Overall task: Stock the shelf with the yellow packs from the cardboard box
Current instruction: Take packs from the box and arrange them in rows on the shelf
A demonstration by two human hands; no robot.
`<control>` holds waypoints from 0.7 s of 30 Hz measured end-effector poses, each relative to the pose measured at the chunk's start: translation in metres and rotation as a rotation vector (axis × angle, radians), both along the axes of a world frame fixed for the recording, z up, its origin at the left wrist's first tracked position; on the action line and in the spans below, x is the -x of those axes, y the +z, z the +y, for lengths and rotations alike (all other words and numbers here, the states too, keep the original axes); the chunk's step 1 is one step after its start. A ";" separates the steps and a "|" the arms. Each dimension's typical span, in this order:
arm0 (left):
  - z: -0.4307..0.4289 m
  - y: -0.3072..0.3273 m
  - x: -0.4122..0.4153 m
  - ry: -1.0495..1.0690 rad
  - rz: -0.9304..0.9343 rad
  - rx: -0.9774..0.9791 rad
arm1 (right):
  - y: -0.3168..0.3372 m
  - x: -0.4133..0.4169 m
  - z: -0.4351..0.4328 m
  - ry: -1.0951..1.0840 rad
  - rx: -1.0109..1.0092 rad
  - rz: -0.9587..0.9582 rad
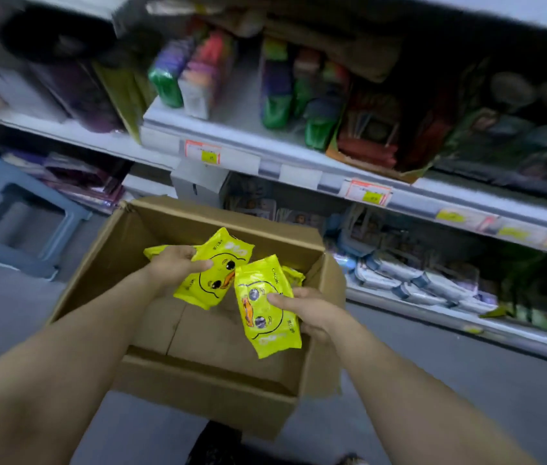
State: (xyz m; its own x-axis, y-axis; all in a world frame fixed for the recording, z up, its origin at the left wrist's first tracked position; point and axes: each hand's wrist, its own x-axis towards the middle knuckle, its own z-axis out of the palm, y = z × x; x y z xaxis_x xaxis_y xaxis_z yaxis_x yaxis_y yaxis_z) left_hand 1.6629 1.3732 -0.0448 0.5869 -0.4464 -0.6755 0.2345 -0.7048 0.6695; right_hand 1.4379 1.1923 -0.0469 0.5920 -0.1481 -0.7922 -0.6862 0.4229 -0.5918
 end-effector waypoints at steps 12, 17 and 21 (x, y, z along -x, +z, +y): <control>-0.113 0.211 0.156 0.202 0.049 0.412 | 0.210 0.154 -0.136 0.117 0.390 -0.266; -0.168 0.285 0.204 0.007 -0.035 0.468 | 0.270 0.223 -0.199 -0.060 0.485 -0.362; -0.213 0.333 0.233 -0.111 -0.107 0.437 | 0.309 0.268 -0.241 -0.132 0.540 -0.426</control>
